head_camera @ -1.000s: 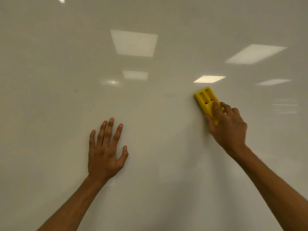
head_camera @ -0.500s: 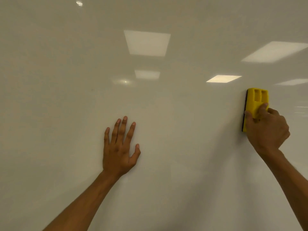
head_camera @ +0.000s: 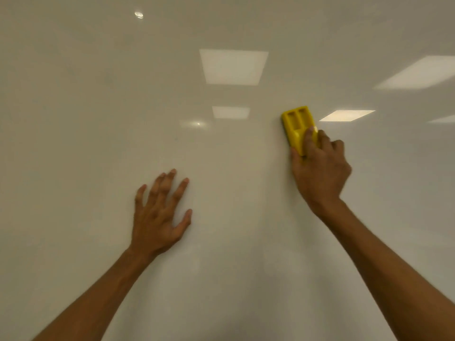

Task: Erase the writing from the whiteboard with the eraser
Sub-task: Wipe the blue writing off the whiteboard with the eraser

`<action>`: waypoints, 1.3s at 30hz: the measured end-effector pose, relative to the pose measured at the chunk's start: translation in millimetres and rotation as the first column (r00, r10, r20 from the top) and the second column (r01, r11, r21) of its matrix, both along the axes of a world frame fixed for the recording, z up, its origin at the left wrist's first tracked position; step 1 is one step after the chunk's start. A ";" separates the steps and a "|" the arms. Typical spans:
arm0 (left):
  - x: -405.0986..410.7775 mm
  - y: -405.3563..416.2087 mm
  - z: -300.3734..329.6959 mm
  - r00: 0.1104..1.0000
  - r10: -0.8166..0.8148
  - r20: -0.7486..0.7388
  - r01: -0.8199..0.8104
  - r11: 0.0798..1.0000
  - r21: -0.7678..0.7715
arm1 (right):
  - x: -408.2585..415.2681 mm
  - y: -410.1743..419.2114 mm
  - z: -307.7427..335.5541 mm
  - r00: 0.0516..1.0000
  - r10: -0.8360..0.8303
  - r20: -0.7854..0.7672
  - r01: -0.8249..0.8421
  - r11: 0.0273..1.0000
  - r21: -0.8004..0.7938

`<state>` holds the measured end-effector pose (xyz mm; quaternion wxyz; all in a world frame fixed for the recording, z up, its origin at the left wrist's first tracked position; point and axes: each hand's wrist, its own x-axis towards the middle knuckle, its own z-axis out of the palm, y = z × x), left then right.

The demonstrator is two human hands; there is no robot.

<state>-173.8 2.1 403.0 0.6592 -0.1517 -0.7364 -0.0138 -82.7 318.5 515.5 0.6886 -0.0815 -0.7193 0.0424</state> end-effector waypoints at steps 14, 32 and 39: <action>-0.1 -125.0 1.2 0.986 -0.025 0.162 0.006 0.993 0.118 | -30.6 -189.8 21.9 0.995 0.060 0.085 -0.086 0.935 0.345; 22.6 -112.1 -57.6 0.936 -0.172 0.306 0.102 0.968 0.231 | -14.9 -166.1 -113.7 0.957 0.155 0.245 -0.265 0.807 0.528; 41.2 -90.9 -85.4 0.890 -0.283 0.356 0.144 0.918 0.370 | -2.9 -129.7 -205.2 0.919 0.157 0.361 -0.351 0.743 0.569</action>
